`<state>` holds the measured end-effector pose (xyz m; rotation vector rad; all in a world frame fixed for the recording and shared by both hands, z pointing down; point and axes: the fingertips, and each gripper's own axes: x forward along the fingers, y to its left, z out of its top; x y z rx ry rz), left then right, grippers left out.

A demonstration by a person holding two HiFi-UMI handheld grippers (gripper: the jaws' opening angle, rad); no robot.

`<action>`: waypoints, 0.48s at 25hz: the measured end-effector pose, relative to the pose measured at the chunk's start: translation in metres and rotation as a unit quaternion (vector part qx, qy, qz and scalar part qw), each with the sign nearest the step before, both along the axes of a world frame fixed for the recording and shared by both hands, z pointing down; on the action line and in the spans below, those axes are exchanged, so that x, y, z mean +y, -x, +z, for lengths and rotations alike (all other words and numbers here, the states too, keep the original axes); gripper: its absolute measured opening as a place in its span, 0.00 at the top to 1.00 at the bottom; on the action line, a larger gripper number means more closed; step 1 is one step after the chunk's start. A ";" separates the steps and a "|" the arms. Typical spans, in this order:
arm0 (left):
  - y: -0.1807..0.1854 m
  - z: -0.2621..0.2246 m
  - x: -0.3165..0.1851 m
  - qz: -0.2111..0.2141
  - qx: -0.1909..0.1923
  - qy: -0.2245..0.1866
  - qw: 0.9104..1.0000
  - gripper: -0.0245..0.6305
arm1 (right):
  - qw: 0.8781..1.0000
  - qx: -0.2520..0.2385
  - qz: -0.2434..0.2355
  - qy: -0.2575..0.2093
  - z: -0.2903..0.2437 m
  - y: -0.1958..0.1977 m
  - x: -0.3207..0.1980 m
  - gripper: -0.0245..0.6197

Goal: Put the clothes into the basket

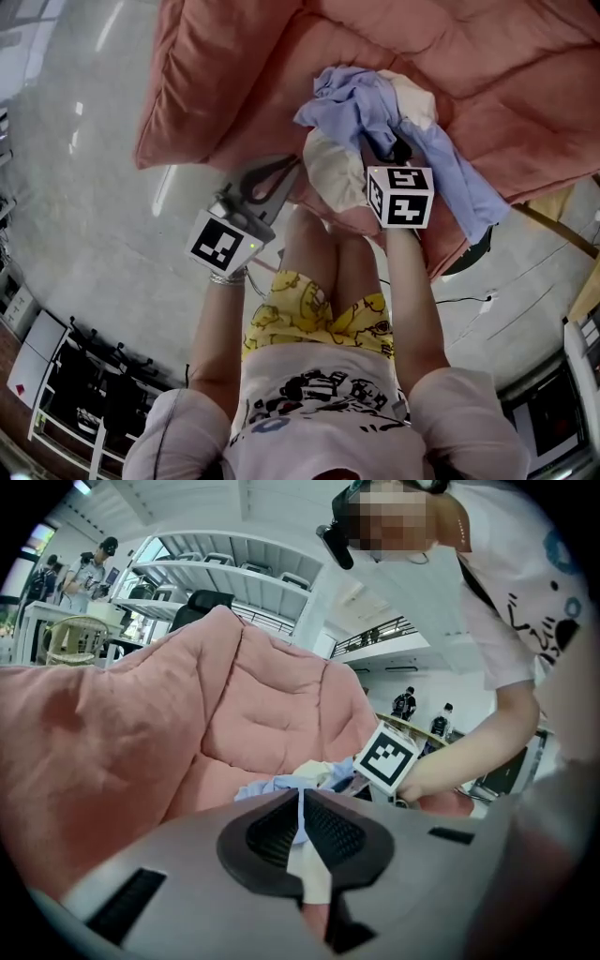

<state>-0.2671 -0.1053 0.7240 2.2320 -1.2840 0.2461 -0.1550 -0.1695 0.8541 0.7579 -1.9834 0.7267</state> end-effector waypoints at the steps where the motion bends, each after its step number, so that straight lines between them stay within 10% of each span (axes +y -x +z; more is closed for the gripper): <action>1: 0.000 0.001 -0.001 -0.002 0.002 0.002 1.000 0.93 | 1.000 0.010 -0.008 0.008 0.008 -0.001 0.005 0.68; 9: -0.012 -0.009 -0.008 -0.005 0.006 0.009 1.000 0.93 | 0.989 0.066 -0.094 0.088 0.027 -0.001 0.051 0.66; 12: -0.015 0.006 -0.006 -0.006 0.010 0.012 1.000 0.93 | 0.988 0.064 -0.109 0.093 0.043 0.001 0.060 0.87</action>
